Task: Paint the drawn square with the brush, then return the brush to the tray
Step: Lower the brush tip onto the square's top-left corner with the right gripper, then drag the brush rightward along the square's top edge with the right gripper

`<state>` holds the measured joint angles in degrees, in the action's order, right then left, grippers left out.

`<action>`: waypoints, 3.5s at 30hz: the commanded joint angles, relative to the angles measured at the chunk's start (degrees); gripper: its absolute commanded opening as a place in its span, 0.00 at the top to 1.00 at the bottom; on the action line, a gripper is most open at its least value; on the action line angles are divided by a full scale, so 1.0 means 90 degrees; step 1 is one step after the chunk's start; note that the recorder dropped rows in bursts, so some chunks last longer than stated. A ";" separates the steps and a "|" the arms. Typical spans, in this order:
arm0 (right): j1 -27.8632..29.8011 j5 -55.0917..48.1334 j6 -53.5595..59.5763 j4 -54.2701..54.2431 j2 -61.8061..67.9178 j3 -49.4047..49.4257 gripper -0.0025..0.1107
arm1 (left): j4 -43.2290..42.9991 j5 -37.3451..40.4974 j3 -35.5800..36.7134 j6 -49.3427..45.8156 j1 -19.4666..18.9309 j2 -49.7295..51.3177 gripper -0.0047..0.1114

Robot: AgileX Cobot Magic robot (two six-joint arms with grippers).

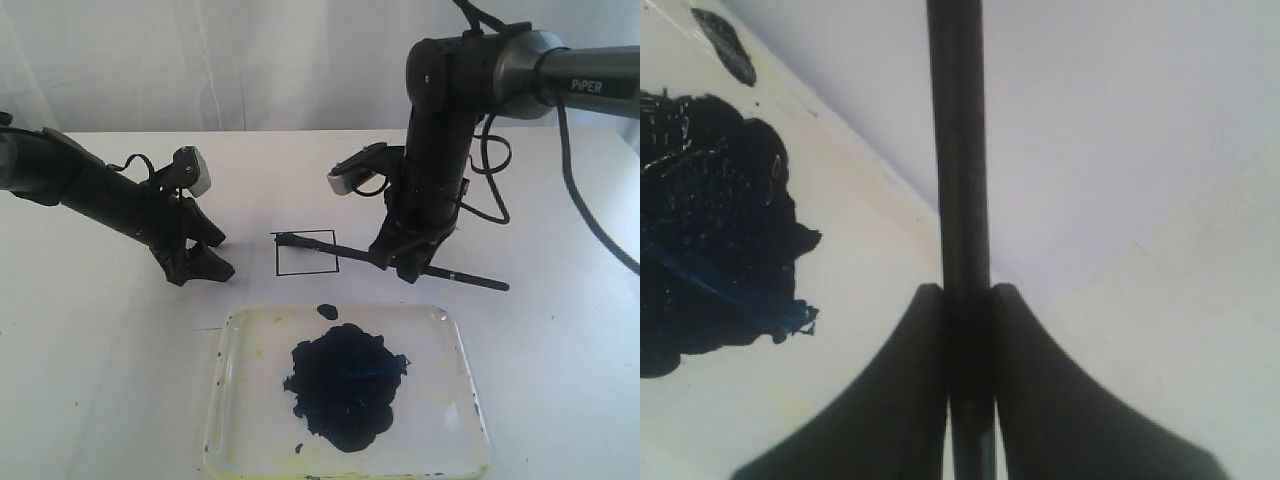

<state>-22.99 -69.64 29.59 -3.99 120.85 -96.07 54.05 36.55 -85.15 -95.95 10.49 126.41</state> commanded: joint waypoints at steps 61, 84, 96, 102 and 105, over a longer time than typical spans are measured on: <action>0.0007 -0.0036 0.0942 -0.0188 -0.0146 0.0242 0.98 | -0.0276 -0.0569 0.0042 0.1029 0.0014 0.0145 0.34; 0.0007 -0.0036 0.1723 0.0444 -0.0157 0.0242 0.98 | -0.0276 -0.0621 0.0042 0.1029 0.0014 0.0145 0.34; 0.0007 -0.0036 0.2581 0.0326 -0.0157 0.0242 0.98 | -0.0276 -0.0621 0.0042 0.1029 0.0014 0.0145 0.34; 0.0007 -0.0036 0.2537 0.0313 -0.0157 0.0242 0.98 | -0.0276 -0.0621 0.0042 0.1029 0.0014 0.0145 0.34; 0.0007 -0.0036 0.2392 0.0253 -0.0157 0.0242 0.98 | -0.0276 -0.0621 0.0042 0.1029 0.0014 0.0145 0.34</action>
<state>-22.99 -69.63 51.65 -1.12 119.66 -94.10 54.05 31.54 -85.61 -87.86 10.59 126.41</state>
